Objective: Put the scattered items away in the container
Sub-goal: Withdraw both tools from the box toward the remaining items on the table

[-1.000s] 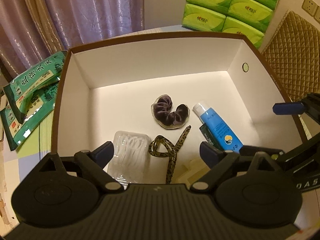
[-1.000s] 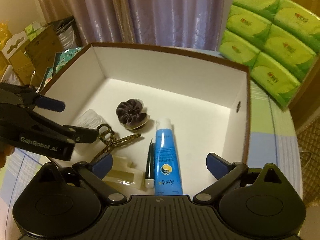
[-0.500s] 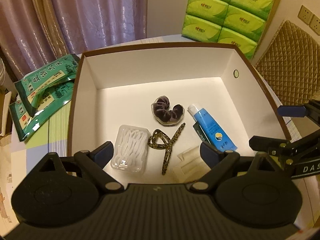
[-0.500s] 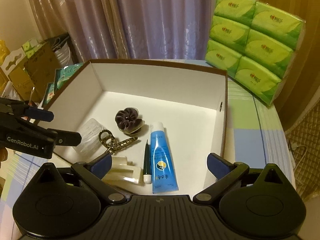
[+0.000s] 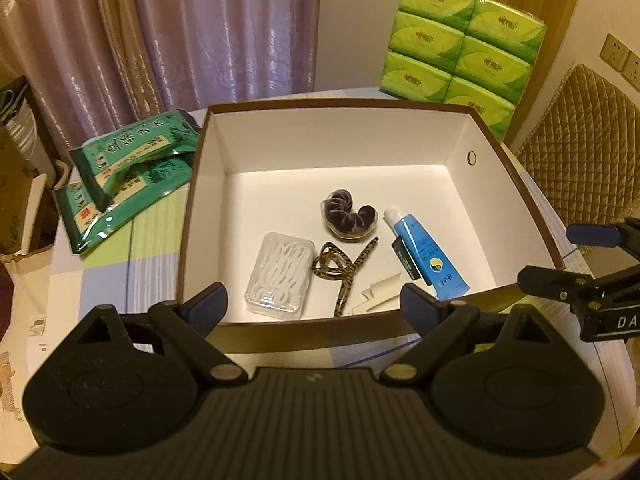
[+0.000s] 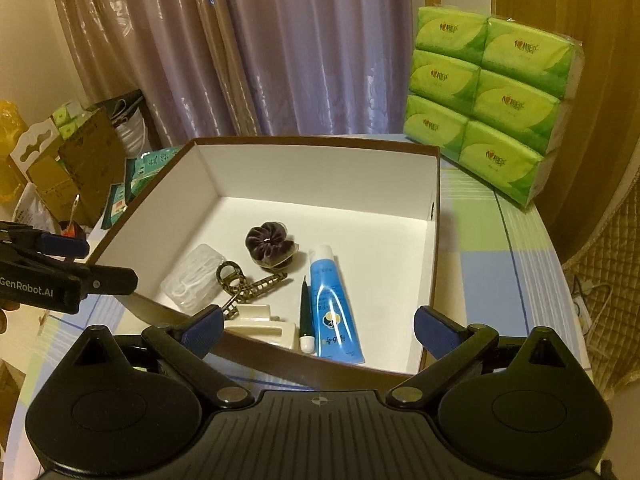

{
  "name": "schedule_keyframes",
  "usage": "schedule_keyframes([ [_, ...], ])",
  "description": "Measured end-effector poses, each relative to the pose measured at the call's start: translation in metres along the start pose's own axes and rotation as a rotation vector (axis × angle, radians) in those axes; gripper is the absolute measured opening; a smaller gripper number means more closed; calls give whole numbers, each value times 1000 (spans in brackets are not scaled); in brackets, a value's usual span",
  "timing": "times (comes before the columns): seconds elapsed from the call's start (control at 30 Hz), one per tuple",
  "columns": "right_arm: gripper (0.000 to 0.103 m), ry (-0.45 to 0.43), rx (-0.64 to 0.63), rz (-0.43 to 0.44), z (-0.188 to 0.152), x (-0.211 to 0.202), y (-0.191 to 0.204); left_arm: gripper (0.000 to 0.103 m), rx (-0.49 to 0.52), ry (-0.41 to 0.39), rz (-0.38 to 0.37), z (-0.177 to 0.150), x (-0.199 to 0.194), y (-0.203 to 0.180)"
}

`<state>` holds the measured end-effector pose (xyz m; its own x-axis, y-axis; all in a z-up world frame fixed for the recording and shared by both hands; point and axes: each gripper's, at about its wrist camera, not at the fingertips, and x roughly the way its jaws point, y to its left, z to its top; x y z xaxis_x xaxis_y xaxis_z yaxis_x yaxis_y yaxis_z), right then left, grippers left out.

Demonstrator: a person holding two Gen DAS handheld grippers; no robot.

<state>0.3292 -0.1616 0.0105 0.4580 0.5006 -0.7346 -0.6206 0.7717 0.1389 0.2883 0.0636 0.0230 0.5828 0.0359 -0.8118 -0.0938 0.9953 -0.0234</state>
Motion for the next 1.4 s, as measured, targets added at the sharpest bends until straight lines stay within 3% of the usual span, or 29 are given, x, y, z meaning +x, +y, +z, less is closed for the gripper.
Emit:
schedule_keyframes([
  [0.57,99,-61,39,15,-23,-34,1,91,-78,-38,23,-38,-28,9],
  [0.93,99,-19,102,33,-65,-41,-7,90,-132,21,22,-88,-28,12],
  [1.4,99,14,45,59,-109,-45,12,89,-167,82,22,-133,-24,7],
])
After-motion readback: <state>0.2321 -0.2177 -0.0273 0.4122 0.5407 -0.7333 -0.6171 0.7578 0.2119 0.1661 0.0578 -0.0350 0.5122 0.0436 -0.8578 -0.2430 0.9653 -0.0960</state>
